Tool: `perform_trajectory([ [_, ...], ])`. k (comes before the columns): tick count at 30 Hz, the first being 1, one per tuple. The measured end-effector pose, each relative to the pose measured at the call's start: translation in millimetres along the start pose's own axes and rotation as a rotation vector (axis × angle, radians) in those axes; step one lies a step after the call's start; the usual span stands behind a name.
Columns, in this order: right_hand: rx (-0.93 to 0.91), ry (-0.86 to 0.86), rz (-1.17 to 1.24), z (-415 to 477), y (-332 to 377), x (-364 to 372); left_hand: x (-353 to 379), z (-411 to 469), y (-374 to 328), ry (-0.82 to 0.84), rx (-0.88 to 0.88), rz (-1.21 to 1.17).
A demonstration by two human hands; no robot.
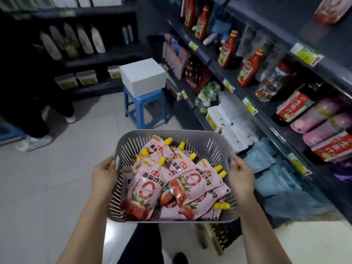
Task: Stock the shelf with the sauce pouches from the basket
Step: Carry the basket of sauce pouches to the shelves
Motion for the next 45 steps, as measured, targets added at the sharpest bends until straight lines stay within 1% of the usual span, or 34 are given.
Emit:
perform_trajectory([
  [5, -0.019, 0.023, -0.014, 60, 59, 65, 3, 80, -37, -0.041, -0.014, -0.039],
  [8, -0.015, 0.041, 0.048, 91, 92, 100, 4, 129, -61, -0.027, 0.000, -0.030],
  [12, -0.042, 0.072, 0.058, 135, 143, 140, 1, 200, -88, -0.072, -0.010, 0.005],
  [17, -0.082, 0.100, 0.097, 201, 203, 190, 10, 280, -127, -0.112, -0.018, -0.042],
  [24, -0.125, 0.167, 0.058, 303, 287, 262, 39, 385, -177, -0.168, -0.077, -0.071],
  [30, -0.183, 0.197, -0.007, 375, 363, 304, 59, 464, -224, -0.208, -0.114, -0.087],
  [35, -0.148, 0.190, -0.002, 434, 410, 350, 74, 537, -261, -0.216, -0.103, -0.095],
  [39, -0.150, 0.188, 0.032, 474, 442, 388, 84, 602, -276, -0.204, -0.144, -0.140],
  [45, -0.163, 0.225, 0.018, 533, 480, 442, 99, 668, -299, -0.247, -0.154, -0.121],
])
Point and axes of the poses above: each hand's wrist, its own z-axis towards the middle knuckle, its own x-axis out of the palm, y = z × x, the point moved 4 cm from there along z, towards the middle knuckle, and after that the axes turned 1 degree about y, right-handed, at the moved point
